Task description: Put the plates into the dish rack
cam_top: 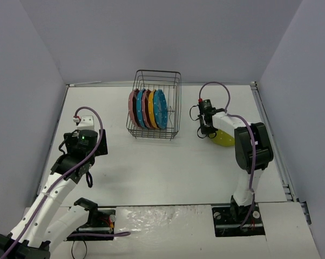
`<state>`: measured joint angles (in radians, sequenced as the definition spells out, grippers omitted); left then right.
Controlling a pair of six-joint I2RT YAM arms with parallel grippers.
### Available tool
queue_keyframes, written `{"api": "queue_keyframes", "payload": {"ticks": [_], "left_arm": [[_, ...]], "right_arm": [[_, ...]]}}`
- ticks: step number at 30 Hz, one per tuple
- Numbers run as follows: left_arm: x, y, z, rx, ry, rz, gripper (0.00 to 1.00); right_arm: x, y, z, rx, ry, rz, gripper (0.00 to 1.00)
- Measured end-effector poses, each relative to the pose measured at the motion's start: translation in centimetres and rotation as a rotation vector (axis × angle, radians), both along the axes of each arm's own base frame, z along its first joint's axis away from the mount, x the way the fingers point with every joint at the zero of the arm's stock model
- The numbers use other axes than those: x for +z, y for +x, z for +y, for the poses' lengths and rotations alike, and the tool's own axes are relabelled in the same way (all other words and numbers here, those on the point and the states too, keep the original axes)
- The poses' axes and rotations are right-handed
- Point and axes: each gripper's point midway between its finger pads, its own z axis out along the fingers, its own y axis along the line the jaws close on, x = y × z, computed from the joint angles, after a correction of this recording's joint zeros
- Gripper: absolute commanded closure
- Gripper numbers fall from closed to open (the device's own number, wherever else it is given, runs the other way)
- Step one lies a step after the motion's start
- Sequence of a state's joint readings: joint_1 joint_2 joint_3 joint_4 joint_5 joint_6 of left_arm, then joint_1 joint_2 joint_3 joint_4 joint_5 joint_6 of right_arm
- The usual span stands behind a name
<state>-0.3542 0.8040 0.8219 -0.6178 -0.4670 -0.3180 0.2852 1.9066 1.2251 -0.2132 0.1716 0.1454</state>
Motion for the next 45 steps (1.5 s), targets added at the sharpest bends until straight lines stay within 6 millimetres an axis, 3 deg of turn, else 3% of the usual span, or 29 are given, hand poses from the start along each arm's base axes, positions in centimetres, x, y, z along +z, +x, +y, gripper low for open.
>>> {"api": "queue_keyframes", "payload": {"ticks": [5, 15, 27, 32, 36, 41, 45], "left_arm": [[0.0, 0.0, -0.1, -0.003, -0.002, 0.002, 0.03], [0.0, 0.0, -0.1, -0.005, -0.003, 0.002, 0.03], [0.0, 0.1, -0.1, -0.005, -0.003, 0.001, 0.03], [0.0, 0.1, -0.1, -0.005, -0.003, 0.001, 0.03], [0.0, 0.1, -0.1, -0.005, -0.003, 0.001, 0.03], [0.0, 0.1, -0.1, -0.005, -0.003, 0.001, 0.03], [0.0, 0.1, -0.1, -0.005, -0.003, 0.001, 0.03]], "right_arm": [[-0.1, -0.2, 0.5, -0.022, 0.013, -0.003, 0.67], [-0.1, 0.5, 0.8, -0.024, -0.037, -0.008, 0.70], [-0.3, 1.3, -0.6, -0.061, -0.141, -0.035, 0.70], [-0.3, 1.8, -1.0, -0.072, -0.171, -0.051, 0.75], [-0.3, 1.8, -1.0, -0.071, -0.183, -0.056, 0.89], [-0.2, 2.0, -1.1, -0.062, -0.208, -0.064, 0.99], [-0.2, 2.0, -1.2, -0.054, -0.213, -0.064, 1.00]]}}
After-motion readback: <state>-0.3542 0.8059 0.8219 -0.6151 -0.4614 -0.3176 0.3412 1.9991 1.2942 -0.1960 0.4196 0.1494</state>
